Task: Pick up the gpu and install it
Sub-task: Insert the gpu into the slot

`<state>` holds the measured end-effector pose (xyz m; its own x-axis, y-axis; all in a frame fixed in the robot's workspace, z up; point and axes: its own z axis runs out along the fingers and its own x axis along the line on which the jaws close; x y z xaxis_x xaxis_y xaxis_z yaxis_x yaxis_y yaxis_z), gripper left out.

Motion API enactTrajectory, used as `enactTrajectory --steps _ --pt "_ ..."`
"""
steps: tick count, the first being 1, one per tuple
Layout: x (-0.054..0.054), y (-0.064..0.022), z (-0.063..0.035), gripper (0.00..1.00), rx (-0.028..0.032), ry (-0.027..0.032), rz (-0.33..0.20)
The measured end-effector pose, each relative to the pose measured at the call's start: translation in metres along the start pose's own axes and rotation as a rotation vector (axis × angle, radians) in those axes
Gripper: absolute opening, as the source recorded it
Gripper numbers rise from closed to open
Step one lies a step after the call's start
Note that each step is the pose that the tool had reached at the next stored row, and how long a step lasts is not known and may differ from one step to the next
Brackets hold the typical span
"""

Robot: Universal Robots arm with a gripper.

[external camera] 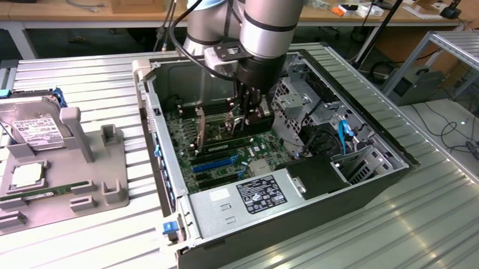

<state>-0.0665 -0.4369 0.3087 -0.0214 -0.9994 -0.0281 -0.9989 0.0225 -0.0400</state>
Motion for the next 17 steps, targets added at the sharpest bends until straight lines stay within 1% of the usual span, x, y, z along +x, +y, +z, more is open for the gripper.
enactTrajectory --steps 4,6,7,13,17 --pt "0.001 0.0087 0.0005 0.27 0.0001 0.0001 0.0" --pt "0.001 0.0097 0.0008 0.27 0.0 0.0001 0.0" --pt "0.002 0.0116 0.0014 0.27 0.0001 0.0 0.0" --pt "0.003 0.0146 0.0037 0.27 0.0 0.0001 0.0" --pt "0.006 0.02 0.0061 0.27 0.0001 0.0001 0.0"
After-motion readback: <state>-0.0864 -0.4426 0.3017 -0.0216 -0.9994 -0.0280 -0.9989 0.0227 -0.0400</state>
